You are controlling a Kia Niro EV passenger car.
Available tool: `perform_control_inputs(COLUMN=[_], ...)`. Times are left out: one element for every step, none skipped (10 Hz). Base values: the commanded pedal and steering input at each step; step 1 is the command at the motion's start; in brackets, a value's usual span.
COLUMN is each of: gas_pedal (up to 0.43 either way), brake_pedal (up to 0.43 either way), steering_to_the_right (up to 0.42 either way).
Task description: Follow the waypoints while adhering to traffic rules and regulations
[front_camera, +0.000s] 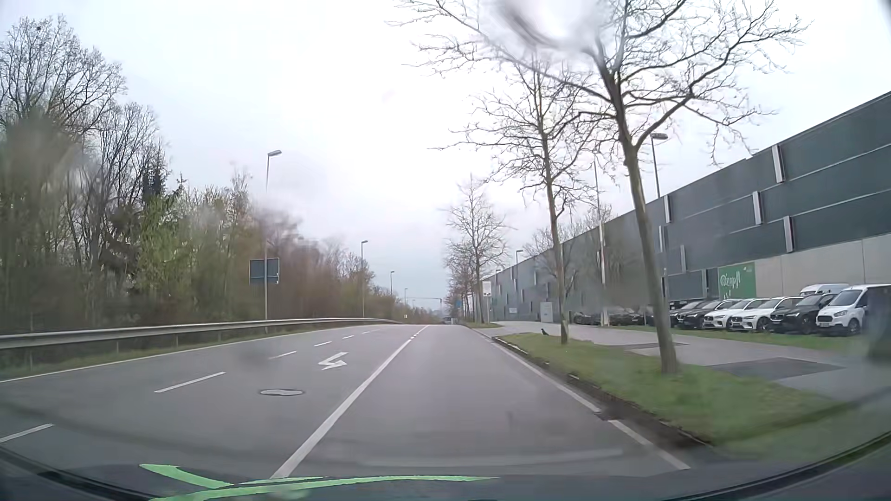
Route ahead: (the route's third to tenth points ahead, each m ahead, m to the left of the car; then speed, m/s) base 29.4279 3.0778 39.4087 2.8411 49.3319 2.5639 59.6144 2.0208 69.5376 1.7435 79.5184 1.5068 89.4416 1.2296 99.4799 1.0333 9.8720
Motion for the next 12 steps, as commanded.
perform_control_inputs(gas_pedal=[0.421, 0.421, 0.421, 0.421, 0.421, 0.421, 0.421, 0.421, 0.421, 0.421, 0.421, 0.421], brake_pedal=[0.0, 0.0, 0.0, 0.0, 0.0, 0.0, 0.0, 0.0, 0.0, 0.0, 0.0, 0.0], steering_to_the_right=[-0.006, -0.006, -0.005, -0.005, -0.004, -0.003, -0.002, 0.0, 0.0, 0.0, 0.003, 0.003])
